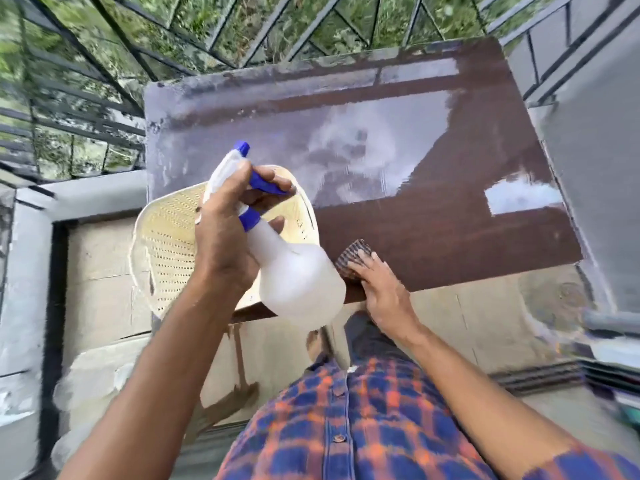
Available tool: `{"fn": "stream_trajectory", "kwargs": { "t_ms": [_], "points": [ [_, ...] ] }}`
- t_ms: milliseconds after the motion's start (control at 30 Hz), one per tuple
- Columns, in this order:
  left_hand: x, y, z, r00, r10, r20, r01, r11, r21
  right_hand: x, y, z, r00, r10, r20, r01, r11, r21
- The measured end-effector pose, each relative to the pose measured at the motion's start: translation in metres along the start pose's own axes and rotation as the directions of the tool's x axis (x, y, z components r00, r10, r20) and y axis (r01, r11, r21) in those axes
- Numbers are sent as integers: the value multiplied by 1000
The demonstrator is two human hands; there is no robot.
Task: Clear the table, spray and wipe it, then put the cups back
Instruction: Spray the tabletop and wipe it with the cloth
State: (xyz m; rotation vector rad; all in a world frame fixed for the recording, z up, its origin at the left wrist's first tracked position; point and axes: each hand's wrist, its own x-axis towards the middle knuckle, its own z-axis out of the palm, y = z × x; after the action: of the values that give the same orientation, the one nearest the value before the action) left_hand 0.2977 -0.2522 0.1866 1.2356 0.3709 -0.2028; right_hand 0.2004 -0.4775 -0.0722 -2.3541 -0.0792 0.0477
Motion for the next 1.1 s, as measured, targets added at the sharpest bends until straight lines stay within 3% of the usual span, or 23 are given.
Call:
{"fn": "stream_trajectory", "kwargs": {
  "t_ms": [67, 133, 167, 233, 267, 333, 567, 633, 733, 833, 900, 1000, 1100],
  "points": [
    [-9, 9, -19, 999, 25, -49, -25, 1000, -11, 9, -29, -12, 971, 237, 12, -231, 933, 275],
    [-14, 16, -41, 992, 62, -110, -66, 997, -30, 23, -59, -33, 886, 458, 66, -411, 712, 569],
    [-14, 19, -51, 988, 65, -142, -73, 996, -53, 29, -72, -43, 835, 540, 107, -444, 545, 711],
    [-14, 25, -73, 976, 75, -204, -98, 990, -104, 41, -95, -66, 781, 593, 196, -392, 221, 893],
    [-13, 27, -82, 969, 91, -229, -118, 987, -107, 47, -107, -79, 785, 579, 219, -351, 125, 928],
    [-12, 30, -95, 949, 153, -276, -182, 980, -84, 58, -130, -101, 819, 524, 234, -311, 63, 948],
    [4, 17, -113, 814, 391, -430, -367, 919, 141, 91, -218, -114, 906, 244, 347, -393, 172, 904],
    [15, 6, -121, 805, 448, -389, -389, 894, 224, 102, -239, -98, 870, 190, 455, -492, 295, 819],
    [35, -14, -138, 788, 537, -301, -394, 816, 423, 122, -248, -50, 803, 228, 551, -562, 597, 573],
    [51, -34, -152, 773, 587, -242, -372, 728, 576, 145, -236, 4, 837, 281, 470, -440, 856, 273],
    [58, -43, -157, 799, 568, -197, -334, 692, 640, 156, -227, 26, 882, 285, 375, -332, 941, 66],
    [62, -53, -164, 840, 509, -189, -273, 697, 663, 160, -211, 45, 920, 232, 315, -200, 971, -130],
    [59, -62, -169, 859, 486, -159, -218, 629, 746, 156, -196, 54, 868, 215, 447, -102, 959, -265]
  ]
}}
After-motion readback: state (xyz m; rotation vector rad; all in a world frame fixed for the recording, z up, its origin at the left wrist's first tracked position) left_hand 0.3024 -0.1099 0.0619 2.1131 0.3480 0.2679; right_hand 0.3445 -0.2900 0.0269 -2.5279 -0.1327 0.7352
